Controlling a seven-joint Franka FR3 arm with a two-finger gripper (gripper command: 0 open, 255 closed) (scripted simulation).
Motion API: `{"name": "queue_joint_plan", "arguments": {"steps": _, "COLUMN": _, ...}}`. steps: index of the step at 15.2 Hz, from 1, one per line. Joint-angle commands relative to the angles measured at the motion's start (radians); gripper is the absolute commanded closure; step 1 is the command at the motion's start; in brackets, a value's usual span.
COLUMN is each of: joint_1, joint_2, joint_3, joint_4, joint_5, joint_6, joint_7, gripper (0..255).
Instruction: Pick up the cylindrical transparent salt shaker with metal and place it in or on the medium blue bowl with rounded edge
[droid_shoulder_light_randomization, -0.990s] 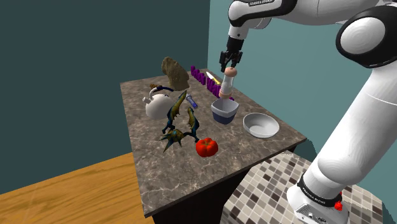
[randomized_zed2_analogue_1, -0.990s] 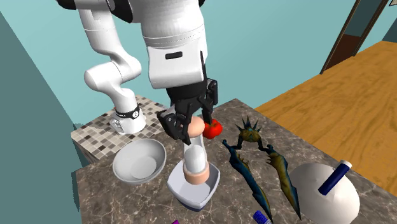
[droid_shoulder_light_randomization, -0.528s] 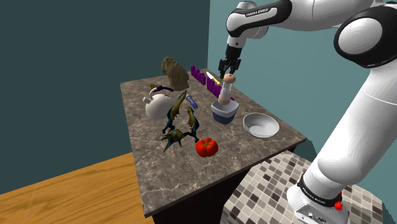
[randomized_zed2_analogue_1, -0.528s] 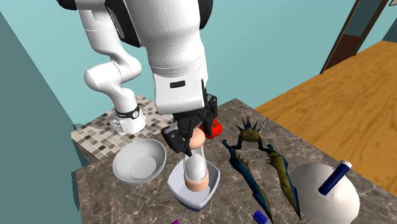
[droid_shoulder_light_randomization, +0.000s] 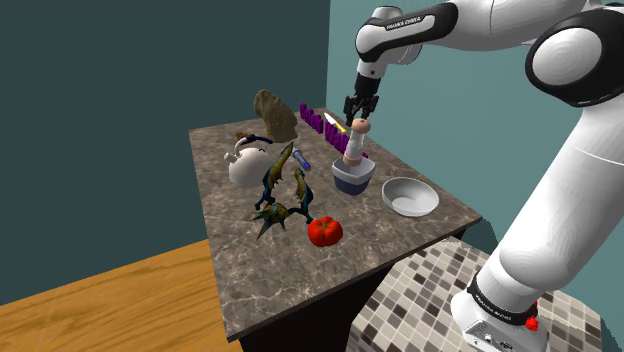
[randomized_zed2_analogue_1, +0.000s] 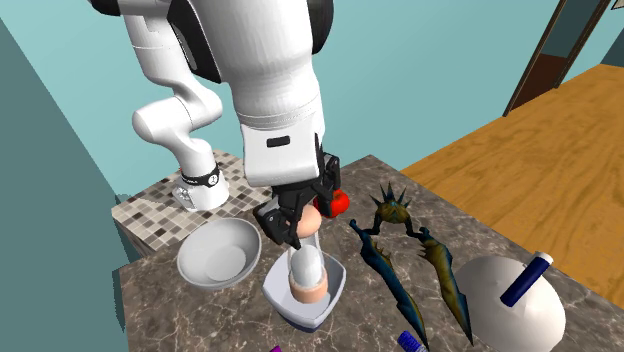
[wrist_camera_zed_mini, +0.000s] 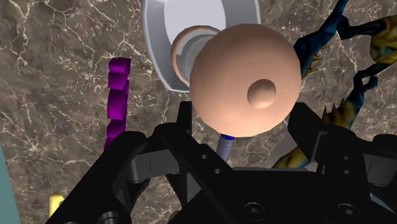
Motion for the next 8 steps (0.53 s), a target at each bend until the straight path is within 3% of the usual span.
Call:
{"name": "queue_joint_plan", "arguments": {"steps": 1, "joint_1": 0.000, "joint_2": 0.000, "joint_3": 0.000, "joint_4": 0.000, "joint_5": 0.000, "joint_6": 0.000, "joint_7": 0.000, "gripper": 255}}
{"name": "queue_joint_plan", "arguments": {"steps": 2, "joint_1": 0.000, "joint_2": 0.000, "joint_3": 0.000, "joint_4": 0.000, "joint_5": 0.000, "joint_6": 0.000, "joint_7": 0.000, "gripper": 0}}
{"name": "queue_joint_plan", "arguments": {"steps": 8, "joint_1": -0.002, "joint_2": -0.006, "joint_3": -0.002, "joint_4": 0.026, "joint_5": -0.003, "joint_6": -0.032, "joint_7": 0.002, "gripper": 0}}
